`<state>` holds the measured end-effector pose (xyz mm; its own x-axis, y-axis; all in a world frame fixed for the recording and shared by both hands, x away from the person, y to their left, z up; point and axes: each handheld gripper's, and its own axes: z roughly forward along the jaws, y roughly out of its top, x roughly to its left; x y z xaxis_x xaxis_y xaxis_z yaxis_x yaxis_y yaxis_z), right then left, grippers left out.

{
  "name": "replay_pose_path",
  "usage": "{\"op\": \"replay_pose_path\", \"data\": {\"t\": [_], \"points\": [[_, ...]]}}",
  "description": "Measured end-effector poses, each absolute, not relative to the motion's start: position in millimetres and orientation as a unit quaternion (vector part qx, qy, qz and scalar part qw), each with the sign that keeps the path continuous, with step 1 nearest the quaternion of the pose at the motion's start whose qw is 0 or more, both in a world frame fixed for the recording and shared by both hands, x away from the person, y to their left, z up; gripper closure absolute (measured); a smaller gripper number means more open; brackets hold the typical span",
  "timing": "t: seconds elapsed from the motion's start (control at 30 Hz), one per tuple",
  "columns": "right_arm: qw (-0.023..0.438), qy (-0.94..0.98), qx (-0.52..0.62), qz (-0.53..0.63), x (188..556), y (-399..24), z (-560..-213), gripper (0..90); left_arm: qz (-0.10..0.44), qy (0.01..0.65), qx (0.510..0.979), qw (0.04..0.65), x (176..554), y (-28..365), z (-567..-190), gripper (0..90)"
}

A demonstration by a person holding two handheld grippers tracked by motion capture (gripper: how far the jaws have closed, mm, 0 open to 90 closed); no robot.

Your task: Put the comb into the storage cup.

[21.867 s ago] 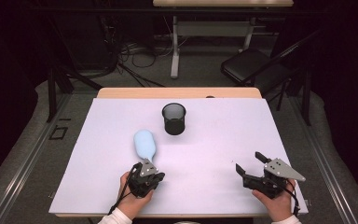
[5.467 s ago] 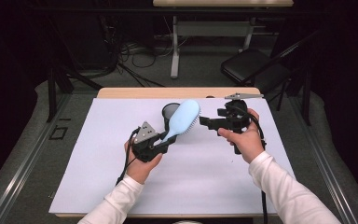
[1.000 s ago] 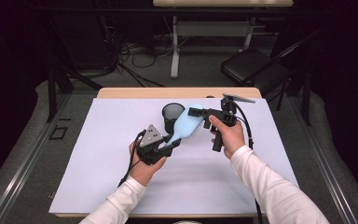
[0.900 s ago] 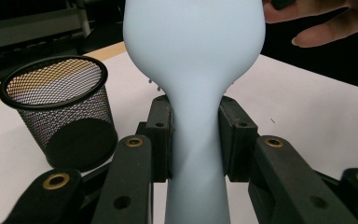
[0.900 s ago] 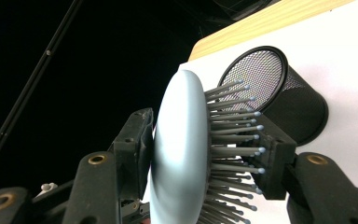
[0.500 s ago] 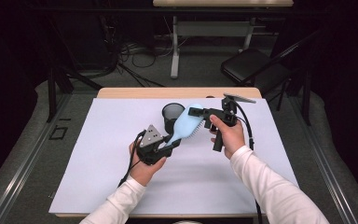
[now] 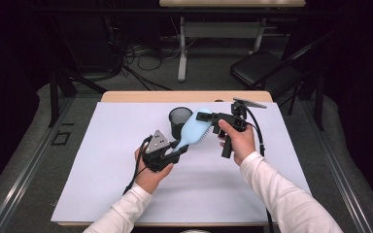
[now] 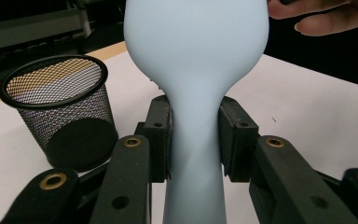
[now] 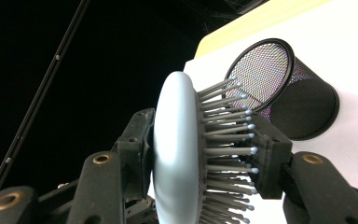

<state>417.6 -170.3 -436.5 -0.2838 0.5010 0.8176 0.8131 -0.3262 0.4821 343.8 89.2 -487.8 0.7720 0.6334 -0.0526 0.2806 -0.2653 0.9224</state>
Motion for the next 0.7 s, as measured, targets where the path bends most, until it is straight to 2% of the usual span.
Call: {"op": "replay_pose_path", "data": {"t": [0.7], "points": [[0.148, -0.560, -0.589, -0.564, 417.0, -169.9, -437.0, 50.2, 0.168, 0.300, 0.773, 0.533, 344.0, 89.8, -489.4, 63.2]]}}
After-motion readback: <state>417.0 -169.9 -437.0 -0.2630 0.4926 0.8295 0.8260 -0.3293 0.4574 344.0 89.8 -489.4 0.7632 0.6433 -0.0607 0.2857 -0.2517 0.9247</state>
